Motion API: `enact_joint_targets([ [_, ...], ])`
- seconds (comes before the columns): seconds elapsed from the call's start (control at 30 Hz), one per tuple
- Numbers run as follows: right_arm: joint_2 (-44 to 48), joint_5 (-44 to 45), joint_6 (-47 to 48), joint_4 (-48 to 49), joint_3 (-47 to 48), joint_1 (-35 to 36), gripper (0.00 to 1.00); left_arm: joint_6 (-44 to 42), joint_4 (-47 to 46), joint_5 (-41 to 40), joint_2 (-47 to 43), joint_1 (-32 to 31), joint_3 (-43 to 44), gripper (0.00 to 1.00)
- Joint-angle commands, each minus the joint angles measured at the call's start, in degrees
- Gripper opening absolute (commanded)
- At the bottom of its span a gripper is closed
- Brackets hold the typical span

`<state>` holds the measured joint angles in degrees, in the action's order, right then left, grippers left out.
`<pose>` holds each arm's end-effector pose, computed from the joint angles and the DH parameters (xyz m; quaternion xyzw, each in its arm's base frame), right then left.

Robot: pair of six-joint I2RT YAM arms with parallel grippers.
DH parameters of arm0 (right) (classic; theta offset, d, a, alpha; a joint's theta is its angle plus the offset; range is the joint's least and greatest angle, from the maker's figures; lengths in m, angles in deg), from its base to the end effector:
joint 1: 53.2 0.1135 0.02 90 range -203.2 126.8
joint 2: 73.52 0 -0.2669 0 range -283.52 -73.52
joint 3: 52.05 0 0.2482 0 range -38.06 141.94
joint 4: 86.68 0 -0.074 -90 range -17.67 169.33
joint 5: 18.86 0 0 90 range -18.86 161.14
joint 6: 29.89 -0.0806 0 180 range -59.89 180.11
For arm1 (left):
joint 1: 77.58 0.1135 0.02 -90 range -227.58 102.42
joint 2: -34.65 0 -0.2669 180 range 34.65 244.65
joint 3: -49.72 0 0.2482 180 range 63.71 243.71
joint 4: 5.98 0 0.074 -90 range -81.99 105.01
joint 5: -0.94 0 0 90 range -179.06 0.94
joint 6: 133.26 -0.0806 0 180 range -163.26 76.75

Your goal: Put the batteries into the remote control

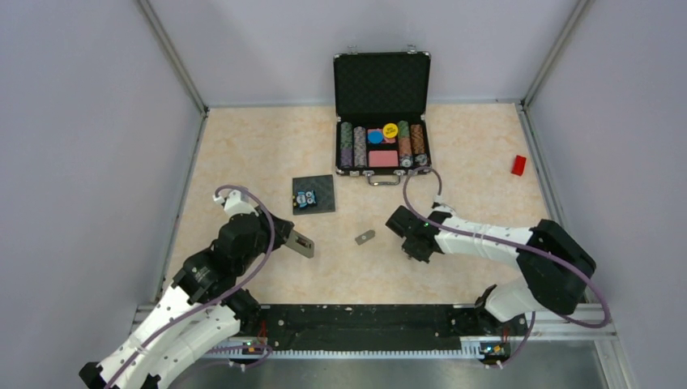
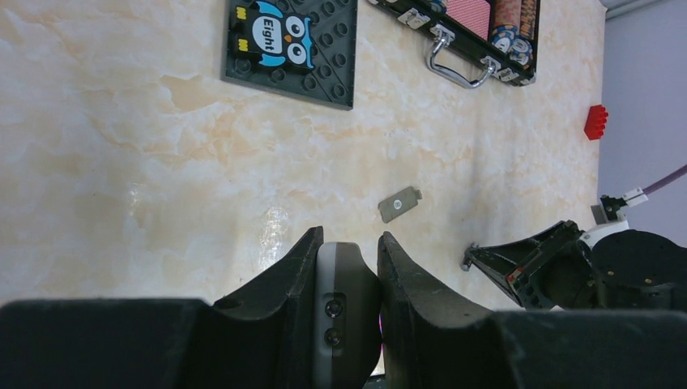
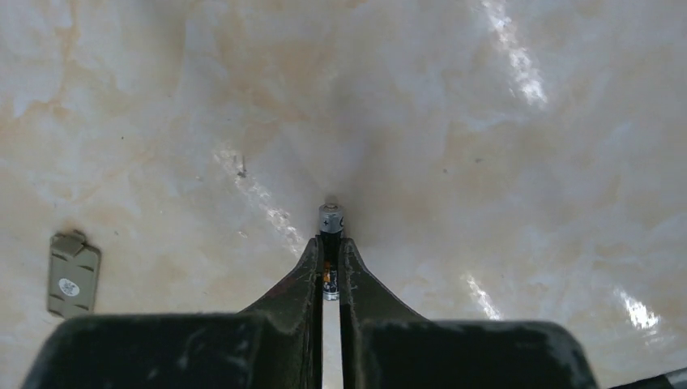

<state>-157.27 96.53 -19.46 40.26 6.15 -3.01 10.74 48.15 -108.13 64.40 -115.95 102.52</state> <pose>0.1827 0.1652 0.1278 0.2673 0.9335 -0.0052 0.2391 0.1302 -0.0695 0.2656 -0.1975 0.8396 -0.2501 0.4399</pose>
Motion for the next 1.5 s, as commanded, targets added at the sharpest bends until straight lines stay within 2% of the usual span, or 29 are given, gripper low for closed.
enact_joint_targets([
  [0.0,5.98,-1.56,-16.26,-1.41,-2.5,0.08,0.03,-0.75,-4.64,1.87,-0.35,0.05,-0.75,0.0],
  [0.1,5.71,-1.27,-20.26,-2.01,-2.14,0.13,0.09,-0.5,-4.65,2.22,-0.88,0.03,-1.03,0.0],
  [0.17,5.02,-1.05,-20.91,-2.23,-1.22,0.08,0.21,-0.47,-4.61,2.49,-1.04,0.05,-1.04,0.0],
  [0.23,4.42,-0.86,-19.97,-2.29,-0.32,0.08,0.34,-0.47,-4.63,2.68,-1.08,0.04,-1.04,0.0],
  [0.33,5.34,-0.15,-17.28,-2.3,0.6,0.08,0.44,-0.62,-4.76,3.04,-1.03,0.05,-1.01,0.0],
  [0.4,7.31,1.14,-12.95,-2.08,1.33,0.06,0.47,-1.0,-5.23,3.62,-0.91,0.05,-1.15,0.0],
  [0.47,10.04,3.42,-5.07,-0.58,2.14,0.01,0.47,-1.95,-6.49,4.89,-0.64,0.05,-1.74,0.0],
  [0.57,13.95,6.28,16.76,6.16,2.54,-0.05,0.44,-2.65,-11.03,7.66,-0.5,0.05,-5.31,0.0],
  [0.6,14.69,6.09,25.07,8.8,2.51,-0.32,0.39,-3.24,-14.28,9.68,-0.74,0.05,-7.44,0.0],
  [0.67,15.83,2.89,41.31,13.36,2.42,-1.19,0.38,-4.73,-22.42,16.46,-1.35,0.05,-11.76,0.0],
  [0.73,16.11,-4.81,55.86,15.84,2.88,-2.92,0.38,-5.97,-29.88,22.88,-1.66,0.05,-15.69,0.0],
  [0.83,15.78,-11.0,70.77,14.08,5.06,-3.24,0.38,-8.43,-37.96,28.54,-2.28,0.05,-18.85,0.0],
  [0.97,17.73,-12.03,85.48,15.21,4.73,-3.22,0.37,-11.34,-39.42,30.46,-4.0,0.05,-19.67,0.0],
  [1.1,21.25,-18.14,98.53,18.48,0.96,-3.19,0.39,-12.18,-36.28,27.97,-5.89,0.12,-19.43,0.0],
  [1.2,21.14,-20.46,107.55,17.42,-0.81,-3.2,0.4,-11.85,-34.63,25.26,-7.2,0.14,-19.53,0.0],
  [1.3,18.77,-24.41,113.2,13.27,-0.63,-3.24,0.4,-11.12,-32.27,20.95,-8.33,0.12,-19.37,0.0],
  [1.47,12.65,-30.02,117.04,3.58,2.44,-3.23,0.39,-10.63,-27.62,13.01,-9.19,0.22,-17.98,0.0],
])
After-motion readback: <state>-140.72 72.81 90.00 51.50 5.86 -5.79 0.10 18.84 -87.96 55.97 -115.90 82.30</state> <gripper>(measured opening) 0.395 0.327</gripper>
